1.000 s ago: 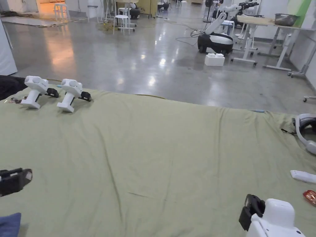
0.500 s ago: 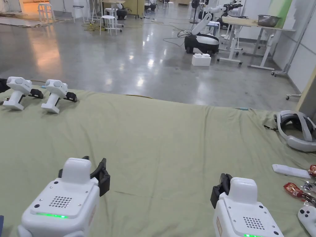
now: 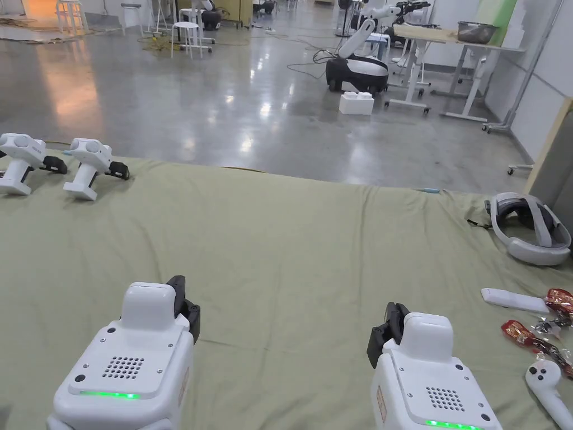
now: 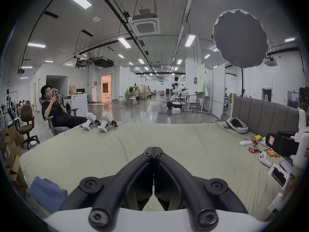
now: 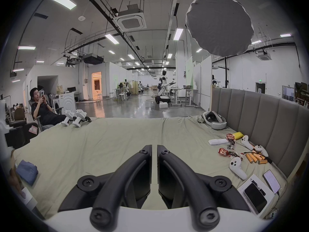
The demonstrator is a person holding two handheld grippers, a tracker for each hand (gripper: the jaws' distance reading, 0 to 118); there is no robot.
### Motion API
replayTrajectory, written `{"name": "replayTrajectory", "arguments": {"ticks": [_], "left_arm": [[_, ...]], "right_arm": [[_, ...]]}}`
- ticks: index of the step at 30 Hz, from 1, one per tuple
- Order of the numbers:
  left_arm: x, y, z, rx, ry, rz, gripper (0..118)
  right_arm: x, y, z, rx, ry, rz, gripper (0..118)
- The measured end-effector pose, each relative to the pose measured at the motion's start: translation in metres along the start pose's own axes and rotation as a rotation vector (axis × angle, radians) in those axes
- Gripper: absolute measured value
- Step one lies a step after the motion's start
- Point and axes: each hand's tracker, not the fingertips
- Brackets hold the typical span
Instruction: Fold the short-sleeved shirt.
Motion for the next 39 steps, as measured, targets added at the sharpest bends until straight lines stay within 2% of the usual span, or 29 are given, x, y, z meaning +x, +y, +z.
{"name": "replayTrajectory", "arguments": {"ticks": [10,16,17,18,19,20,21,24,25,31,33,37,39], "left_arm": [[0.006,0.002,0.007,0.022,0.017,-0.026,2],[0.005,0.001,0.006,0.021,0.031,-0.04,2],[0.005,0.002,0.006,0.023,0.035,-0.036,5],[0.006,0.002,0.007,0.027,0.05,-0.034,17],[0.006,0.002,0.007,0.03,0.064,-0.033,33],[0.006,0.003,0.007,0.029,0.068,-0.027,59],[0.004,0.004,0.007,0.03,0.062,-0.008,75],[-0.003,0.008,0.006,0.016,0.056,0.027,76],[-0.005,0.009,0.005,0.015,0.064,0.033,76],[-0.011,0.011,0.009,0.03,0.075,0.043,81],[-0.012,0.01,0.009,0.037,0.07,0.042,81],[-0.011,0.011,0.009,0.036,0.049,0.036,81],[-0.011,0.013,0.01,0.039,0.037,0.041,81]], "right_arm": [[0.0,0.003,0.002,0.004,0.0,0.011,8],[-0.001,0.004,0.003,0.005,-0.003,0.019,16],[-0.001,0.004,0.004,0.004,-0.007,0.019,27],[-0.001,0.004,0.004,0.004,-0.012,0.019,38],[-0.001,0.004,0.004,0.003,-0.016,0.019,48],[0.0,0.005,0.004,0.003,-0.014,0.015,61],[0.001,0.005,0.004,0.004,-0.009,0.008,71],[0.003,0.005,0.004,0.002,0.004,-0.006,106],[0.002,0.005,0.004,0.002,0.0,-0.008,114],[0.003,0.004,0.007,0.012,-0.054,-0.014,116],[0.008,0.005,0.003,-0.035,0.002,-0.072,116],[0.009,0.006,0.006,-0.014,-0.027,-0.053,116],[0.01,0.009,0.008,-0.003,0.01,-0.057,116]]}}
